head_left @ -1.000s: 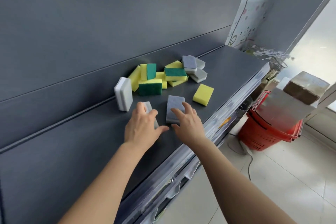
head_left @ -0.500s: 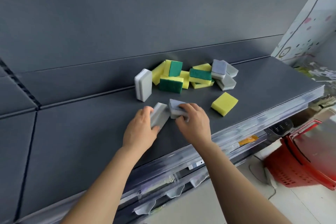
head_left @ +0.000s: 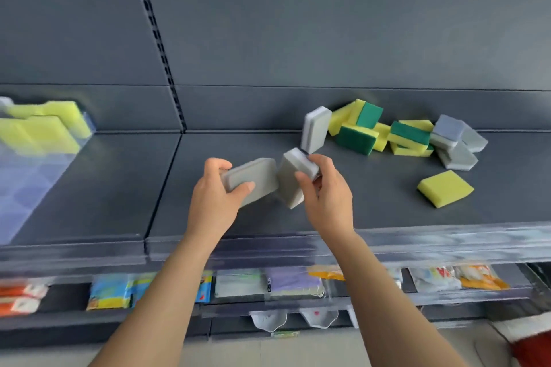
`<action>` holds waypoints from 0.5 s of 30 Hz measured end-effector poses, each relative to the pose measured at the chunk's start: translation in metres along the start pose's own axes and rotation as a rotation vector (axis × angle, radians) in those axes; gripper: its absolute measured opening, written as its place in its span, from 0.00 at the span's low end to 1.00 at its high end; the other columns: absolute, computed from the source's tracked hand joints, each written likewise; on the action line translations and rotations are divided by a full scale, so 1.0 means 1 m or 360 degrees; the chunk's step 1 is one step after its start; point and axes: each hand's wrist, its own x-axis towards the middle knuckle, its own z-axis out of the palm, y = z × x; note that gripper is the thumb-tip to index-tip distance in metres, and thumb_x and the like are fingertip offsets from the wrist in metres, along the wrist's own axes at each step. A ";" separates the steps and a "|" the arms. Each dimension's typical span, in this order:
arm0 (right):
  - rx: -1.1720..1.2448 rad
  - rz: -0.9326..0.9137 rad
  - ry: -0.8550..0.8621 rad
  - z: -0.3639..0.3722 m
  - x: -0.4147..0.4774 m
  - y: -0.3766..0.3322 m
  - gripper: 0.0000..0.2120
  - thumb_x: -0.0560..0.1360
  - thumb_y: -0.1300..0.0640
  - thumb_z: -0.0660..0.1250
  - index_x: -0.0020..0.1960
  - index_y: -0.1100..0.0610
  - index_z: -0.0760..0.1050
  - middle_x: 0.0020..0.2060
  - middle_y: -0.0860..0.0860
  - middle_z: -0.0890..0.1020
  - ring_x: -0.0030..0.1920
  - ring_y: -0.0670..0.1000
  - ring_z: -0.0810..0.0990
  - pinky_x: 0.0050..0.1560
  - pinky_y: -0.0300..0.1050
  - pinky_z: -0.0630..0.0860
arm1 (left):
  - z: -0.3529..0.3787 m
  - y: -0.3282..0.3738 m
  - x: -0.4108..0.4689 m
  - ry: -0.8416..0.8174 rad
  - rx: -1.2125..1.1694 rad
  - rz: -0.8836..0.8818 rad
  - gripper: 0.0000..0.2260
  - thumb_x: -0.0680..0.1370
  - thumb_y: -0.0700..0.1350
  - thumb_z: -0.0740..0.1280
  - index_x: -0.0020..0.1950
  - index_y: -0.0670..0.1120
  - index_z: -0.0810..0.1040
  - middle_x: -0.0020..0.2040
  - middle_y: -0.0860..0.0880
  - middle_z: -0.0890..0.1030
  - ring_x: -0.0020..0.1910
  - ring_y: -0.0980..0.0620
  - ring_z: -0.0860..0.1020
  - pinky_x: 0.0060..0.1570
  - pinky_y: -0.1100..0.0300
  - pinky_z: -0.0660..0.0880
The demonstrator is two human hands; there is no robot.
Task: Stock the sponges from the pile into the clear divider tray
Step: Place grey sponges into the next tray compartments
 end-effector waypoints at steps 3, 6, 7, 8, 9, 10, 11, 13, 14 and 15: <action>0.0059 -0.0072 -0.0085 0.019 -0.001 -0.025 0.13 0.78 0.51 0.63 0.60 0.54 0.70 0.40 0.49 0.78 0.40 0.52 0.75 0.42 0.49 0.74 | -0.034 -0.014 -0.003 0.0133 0.0030 -0.0015 0.11 0.72 0.48 0.71 0.51 0.50 0.72 0.46 0.54 0.76 0.45 0.51 0.74 0.36 0.57 0.69; 0.0110 -0.0145 -0.0157 0.041 -0.003 -0.056 0.11 0.78 0.52 0.63 0.59 0.53 0.70 0.41 0.49 0.79 0.41 0.51 0.76 0.43 0.49 0.75 | -0.071 -0.033 -0.005 0.0237 0.0099 -0.0019 0.09 0.73 0.49 0.69 0.50 0.52 0.72 0.43 0.55 0.76 0.44 0.49 0.76 0.36 0.57 0.72; 0.0126 -0.0174 -0.0175 0.050 -0.005 -0.067 0.11 0.78 0.52 0.63 0.58 0.52 0.70 0.41 0.48 0.79 0.41 0.51 0.76 0.43 0.49 0.75 | -0.084 -0.041 -0.006 0.0252 0.0112 -0.0029 0.09 0.73 0.50 0.69 0.50 0.53 0.72 0.43 0.56 0.75 0.43 0.48 0.77 0.37 0.53 0.75; 0.0142 -0.0199 -0.0189 0.059 -0.006 -0.078 0.10 0.78 0.52 0.63 0.58 0.52 0.71 0.42 0.48 0.79 0.41 0.51 0.76 0.43 0.49 0.75 | -0.097 -0.048 -0.006 0.0262 0.0116 -0.0040 0.09 0.74 0.51 0.68 0.51 0.54 0.71 0.43 0.58 0.75 0.42 0.46 0.78 0.39 0.50 0.77; 0.0160 -0.0219 -0.0201 0.068 -0.008 -0.090 0.09 0.77 0.52 0.63 0.57 0.51 0.71 0.42 0.48 0.78 0.42 0.50 0.76 0.43 0.49 0.75 | -0.110 -0.055 -0.007 0.0272 0.0124 -0.0041 0.09 0.74 0.51 0.67 0.51 0.55 0.71 0.43 0.58 0.74 0.42 0.46 0.79 0.40 0.47 0.78; 0.0175 -0.0236 -0.0211 0.078 -0.010 -0.102 0.09 0.77 0.53 0.63 0.57 0.51 0.71 0.43 0.48 0.78 0.42 0.50 0.75 0.44 0.49 0.75 | -0.124 -0.062 -0.007 0.0289 0.0131 -0.0019 0.09 0.74 0.51 0.67 0.52 0.55 0.72 0.43 0.59 0.74 0.42 0.46 0.79 0.41 0.47 0.78; 0.0187 -0.0254 -0.0218 0.088 -0.012 -0.114 0.09 0.77 0.53 0.63 0.57 0.51 0.72 0.43 0.48 0.78 0.42 0.51 0.75 0.44 0.49 0.75 | -0.138 -0.069 -0.007 0.0313 0.0136 0.0013 0.10 0.74 0.51 0.67 0.54 0.54 0.73 0.44 0.58 0.74 0.44 0.47 0.79 0.42 0.47 0.78; 0.0200 -0.0289 -0.0224 0.107 -0.016 -0.139 0.09 0.77 0.54 0.63 0.57 0.52 0.72 0.44 0.48 0.79 0.43 0.51 0.75 0.45 0.50 0.75 | -0.167 -0.083 -0.005 0.0356 0.0177 0.0077 0.13 0.75 0.49 0.67 0.59 0.53 0.74 0.51 0.54 0.76 0.49 0.49 0.76 0.48 0.50 0.76; 0.0210 -0.0302 -0.0228 0.117 -0.019 -0.152 0.10 0.77 0.54 0.63 0.57 0.52 0.73 0.44 0.48 0.79 0.44 0.52 0.75 0.45 0.50 0.75 | -0.182 -0.089 -0.004 0.0366 0.0218 0.0097 0.14 0.76 0.48 0.67 0.61 0.52 0.74 0.54 0.51 0.76 0.52 0.50 0.75 0.51 0.55 0.73; 0.0222 -0.0311 -0.0234 0.126 -0.021 -0.164 0.10 0.77 0.55 0.63 0.57 0.52 0.73 0.45 0.48 0.79 0.45 0.52 0.75 0.46 0.50 0.75 | -0.196 -0.095 -0.003 0.0368 0.0259 0.0108 0.16 0.76 0.47 0.66 0.64 0.52 0.73 0.56 0.49 0.75 0.54 0.50 0.73 0.51 0.58 0.69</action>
